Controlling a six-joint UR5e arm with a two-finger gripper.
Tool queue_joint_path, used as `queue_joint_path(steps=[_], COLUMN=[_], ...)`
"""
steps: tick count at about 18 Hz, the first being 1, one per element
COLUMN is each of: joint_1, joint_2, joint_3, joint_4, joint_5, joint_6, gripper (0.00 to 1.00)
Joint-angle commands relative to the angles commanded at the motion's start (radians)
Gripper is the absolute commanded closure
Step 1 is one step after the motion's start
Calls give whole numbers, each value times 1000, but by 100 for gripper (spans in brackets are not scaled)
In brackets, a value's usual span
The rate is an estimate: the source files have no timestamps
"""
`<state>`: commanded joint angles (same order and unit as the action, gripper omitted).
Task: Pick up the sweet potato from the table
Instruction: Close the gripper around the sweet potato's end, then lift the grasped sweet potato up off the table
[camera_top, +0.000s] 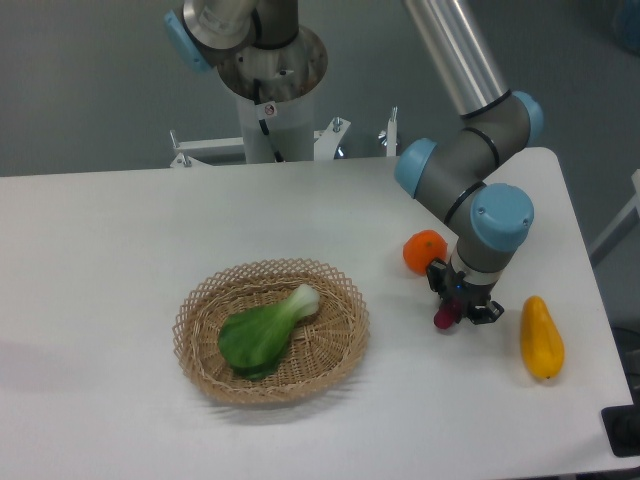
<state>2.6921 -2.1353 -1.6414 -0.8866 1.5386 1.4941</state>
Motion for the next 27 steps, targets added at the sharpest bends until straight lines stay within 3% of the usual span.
queue_joint_path(steps=[10, 17, 27], joint_1=[2, -2, -3], joint_2=[100, 129, 124], joint_3=[12, 130, 259], joint_4=[-18, -219, -333], joint_5=[12, 17, 6], joint_6=[-60, -66, -84], gripper=[90, 90, 90])
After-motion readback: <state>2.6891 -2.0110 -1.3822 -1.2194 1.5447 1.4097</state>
